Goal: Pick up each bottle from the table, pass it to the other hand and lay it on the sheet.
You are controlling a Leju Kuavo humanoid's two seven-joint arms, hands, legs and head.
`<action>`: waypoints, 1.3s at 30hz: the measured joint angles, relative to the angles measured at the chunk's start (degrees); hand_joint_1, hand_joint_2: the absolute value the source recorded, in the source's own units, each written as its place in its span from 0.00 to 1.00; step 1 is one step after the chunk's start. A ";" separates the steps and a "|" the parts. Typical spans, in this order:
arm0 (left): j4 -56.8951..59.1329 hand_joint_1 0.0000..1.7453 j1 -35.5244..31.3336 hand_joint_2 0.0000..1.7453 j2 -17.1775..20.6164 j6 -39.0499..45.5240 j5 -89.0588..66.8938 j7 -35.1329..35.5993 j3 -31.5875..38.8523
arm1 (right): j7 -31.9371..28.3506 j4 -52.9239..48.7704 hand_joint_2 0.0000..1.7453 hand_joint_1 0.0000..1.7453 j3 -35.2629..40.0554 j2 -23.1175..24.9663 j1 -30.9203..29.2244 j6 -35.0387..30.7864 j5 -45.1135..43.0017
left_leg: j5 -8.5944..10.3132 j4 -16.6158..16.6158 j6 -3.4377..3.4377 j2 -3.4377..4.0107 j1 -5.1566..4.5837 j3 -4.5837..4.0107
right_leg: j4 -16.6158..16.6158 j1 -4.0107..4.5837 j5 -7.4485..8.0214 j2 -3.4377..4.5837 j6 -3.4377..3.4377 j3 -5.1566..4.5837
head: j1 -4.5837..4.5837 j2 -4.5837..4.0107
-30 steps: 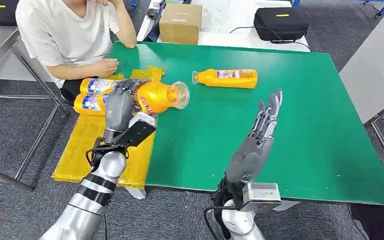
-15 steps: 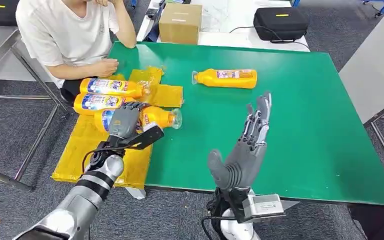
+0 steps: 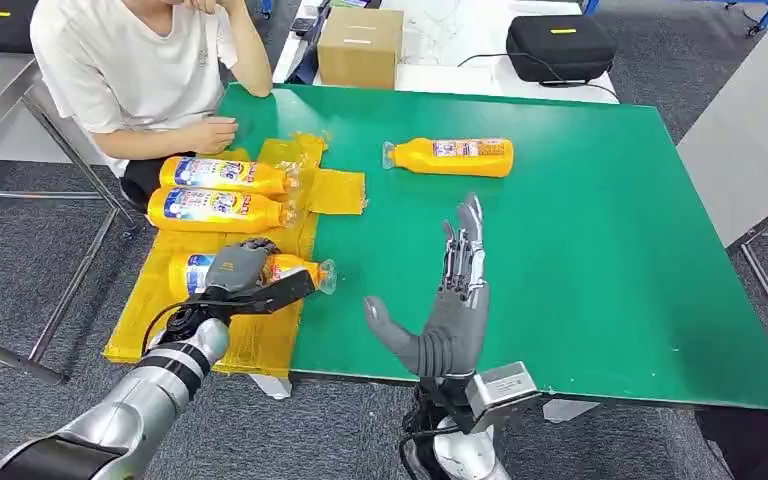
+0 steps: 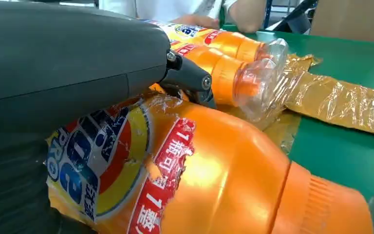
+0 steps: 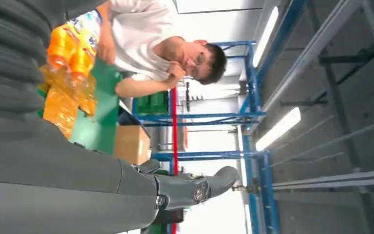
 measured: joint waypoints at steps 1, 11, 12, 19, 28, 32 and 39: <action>0.18 0.11 -0.09 1.00 0.05 -0.20 0.00 0.00 0.04 | 0.00 0.31 1.00 0.00 -0.11 0.07 0.00 0.11 -0.02 | 0.01 0.00 -0.01 0.00 0.00 0.01 | 0.01 0.00 0.00 0.00 0.00 0.02 | 0.00 0.00; 1.79 0.00 -0.79 1.00 0.18 -3.52 1.49 0.31 1.23 | 0.00 2.84 1.00 0.00 -1.14 0.94 -0.03 1.70 0.07 | 0.02 0.00 -0.03 0.00 0.01 0.13 | 0.09 0.01 -0.01 -0.01 -0.01 0.10 | 0.00 0.00; 1.79 0.00 -0.90 1.00 0.18 -4.18 2.15 0.13 1.57 | 0.00 2.99 1.00 0.00 -1.22 0.96 -0.03 1.88 0.09 | 0.02 -0.01 -0.04 0.00 0.01 0.13 | 0.09 0.01 -0.01 0.00 -0.02 0.11 | 0.02 0.00; 1.03 0.00 -0.75 1.00 -0.57 -10.36 14.36 -9.06 7.57 | 0.00 4.96 1.00 0.00 -1.95 1.05 -0.06 3.12 0.48 | 0.02 0.00 -0.04 -0.01 -0.01 0.28 | 0.07 -0.01 -0.02 -0.01 -0.02 0.25 | -0.02 0.00; -20.53 0.00 8.77 1.00 -8.04 -6.14 27.33 -17.64 9.42 | 0.00 7.32 1.00 0.00 -2.58 1.25 -0.34 1.22 0.87 | 0.02 0.04 -0.02 -0.02 -0.05 0.08 | 0.05 -0.03 0.00 -0.01 0.01 0.09 | 0.00 0.00; -30.19 0.00 10.40 1.00 -10.36 -6.28 32.96 -17.49 8.72 | 0.00 7.78 1.00 0.00 -2.60 1.27 -0.51 0.57 0.98 | 0.01 0.03 -0.02 -0.05 -0.04 0.03 | 0.05 -0.01 -0.01 -0.03 0.01 0.06 | 0.00 0.00; -40.45 0.00 12.18 1.00 -11.76 -6.28 40.06 -17.90 7.48 | 0.00 7.98 1.00 0.00 -2.58 1.27 -0.56 -0.37 0.98 | 0.02 0.01 -0.03 -0.03 -0.01 0.03 | 0.06 0.00 -0.01 -0.02 0.00 0.01 | 0.00 0.00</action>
